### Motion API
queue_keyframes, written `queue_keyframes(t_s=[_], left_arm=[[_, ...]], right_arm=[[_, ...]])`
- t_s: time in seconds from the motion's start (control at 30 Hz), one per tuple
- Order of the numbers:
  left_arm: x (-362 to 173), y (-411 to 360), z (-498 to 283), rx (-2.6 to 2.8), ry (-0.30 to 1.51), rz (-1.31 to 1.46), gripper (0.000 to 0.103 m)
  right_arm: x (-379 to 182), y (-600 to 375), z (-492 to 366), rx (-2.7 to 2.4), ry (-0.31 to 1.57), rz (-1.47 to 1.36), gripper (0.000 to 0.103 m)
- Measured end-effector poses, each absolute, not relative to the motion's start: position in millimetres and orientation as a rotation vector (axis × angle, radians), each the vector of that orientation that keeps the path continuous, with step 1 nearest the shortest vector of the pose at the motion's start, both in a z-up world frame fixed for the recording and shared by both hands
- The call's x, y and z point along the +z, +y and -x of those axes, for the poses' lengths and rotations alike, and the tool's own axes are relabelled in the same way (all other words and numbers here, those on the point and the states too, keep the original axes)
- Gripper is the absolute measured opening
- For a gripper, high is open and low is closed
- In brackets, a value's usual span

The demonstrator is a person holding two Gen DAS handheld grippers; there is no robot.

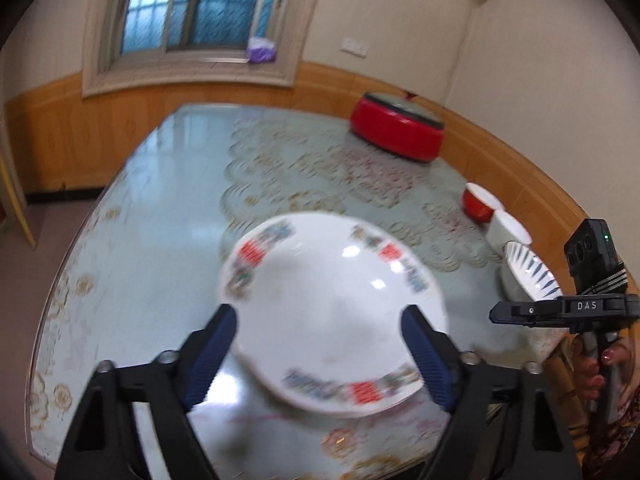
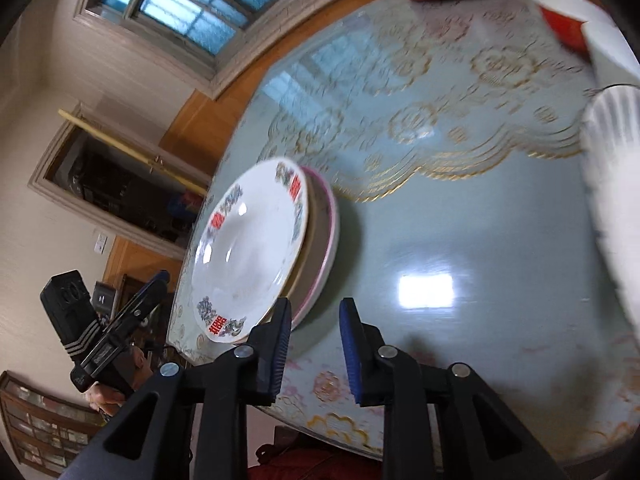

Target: Organize plates and bowls

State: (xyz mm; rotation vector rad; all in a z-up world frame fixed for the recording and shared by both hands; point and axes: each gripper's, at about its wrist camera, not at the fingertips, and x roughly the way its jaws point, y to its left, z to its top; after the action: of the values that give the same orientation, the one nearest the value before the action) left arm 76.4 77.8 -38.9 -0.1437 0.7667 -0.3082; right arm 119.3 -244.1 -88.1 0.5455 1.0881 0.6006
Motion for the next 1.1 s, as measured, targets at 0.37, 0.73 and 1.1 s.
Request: queue_keyframes(t_s=[0.37,0.73,1.1], left_arm=[[-21,-33,-90,-0.512,0.748,0.118,0.098],[-42,-163,-125,-0.593,0.824,0.049,0.101],[-79,-225,-158,-0.611,0.960,0.035,0.101]], right_arm=[[-36,-356,-83,0.400,0.844,-0.572,0.034],[-33,-496,-74,-0.025,0.732,-0.529,0.042],[-100,-532,-101,-0.027,0.849,-0.654,0.042]])
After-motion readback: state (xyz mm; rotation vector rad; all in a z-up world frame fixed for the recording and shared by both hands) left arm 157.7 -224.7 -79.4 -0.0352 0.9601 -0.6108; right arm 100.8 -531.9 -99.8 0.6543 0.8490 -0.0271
